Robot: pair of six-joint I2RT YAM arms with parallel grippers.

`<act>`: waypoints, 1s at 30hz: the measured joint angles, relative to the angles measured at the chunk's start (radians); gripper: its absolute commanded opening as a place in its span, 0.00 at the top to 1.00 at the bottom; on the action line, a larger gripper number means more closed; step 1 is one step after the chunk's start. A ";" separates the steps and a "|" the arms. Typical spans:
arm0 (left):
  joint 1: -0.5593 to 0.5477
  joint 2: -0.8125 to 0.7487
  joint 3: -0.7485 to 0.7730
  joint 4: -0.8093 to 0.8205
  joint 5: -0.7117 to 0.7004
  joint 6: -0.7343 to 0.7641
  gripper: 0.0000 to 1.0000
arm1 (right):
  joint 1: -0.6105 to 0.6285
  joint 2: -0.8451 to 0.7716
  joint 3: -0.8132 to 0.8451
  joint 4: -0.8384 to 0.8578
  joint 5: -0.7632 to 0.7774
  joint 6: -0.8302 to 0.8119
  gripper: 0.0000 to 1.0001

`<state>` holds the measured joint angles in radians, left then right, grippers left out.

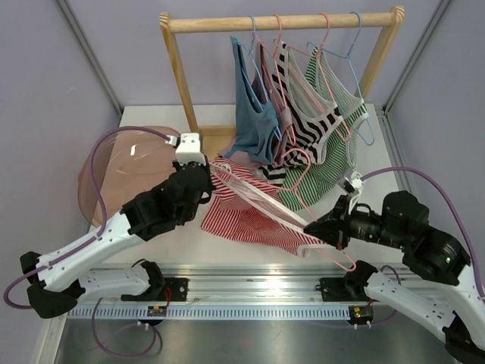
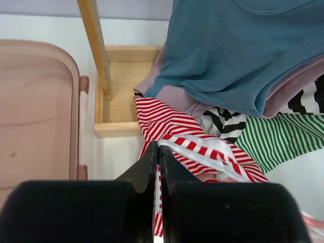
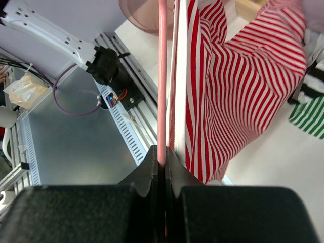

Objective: Remove the tank top from the hanger

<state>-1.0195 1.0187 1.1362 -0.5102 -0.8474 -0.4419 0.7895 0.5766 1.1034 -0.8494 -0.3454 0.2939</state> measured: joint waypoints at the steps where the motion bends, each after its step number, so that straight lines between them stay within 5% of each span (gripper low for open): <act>1: 0.009 -0.007 0.001 -0.018 0.004 -0.023 1.00 | 0.000 -0.019 0.002 0.000 -0.005 -0.010 1.00; 8: 0.036 -0.049 0.006 -0.061 0.126 -0.124 1.00 | 0.000 -0.160 -0.011 0.087 0.006 -0.054 1.00; 14: 0.066 -0.225 -0.243 0.172 0.440 -0.062 1.00 | 0.000 -0.223 -0.131 0.293 0.031 -0.008 1.00; 21: -0.007 -0.324 -0.491 0.370 0.732 0.002 1.00 | 0.000 0.023 -0.146 0.623 0.052 0.025 1.00; 30: -0.009 -0.316 -0.529 0.348 0.691 0.005 1.00 | 0.002 0.259 -0.174 0.951 0.261 0.034 1.00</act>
<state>-1.0286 0.7025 0.6067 -0.1619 -0.1566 -0.4366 0.7910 0.8360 0.9298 0.1013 -0.0845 0.3275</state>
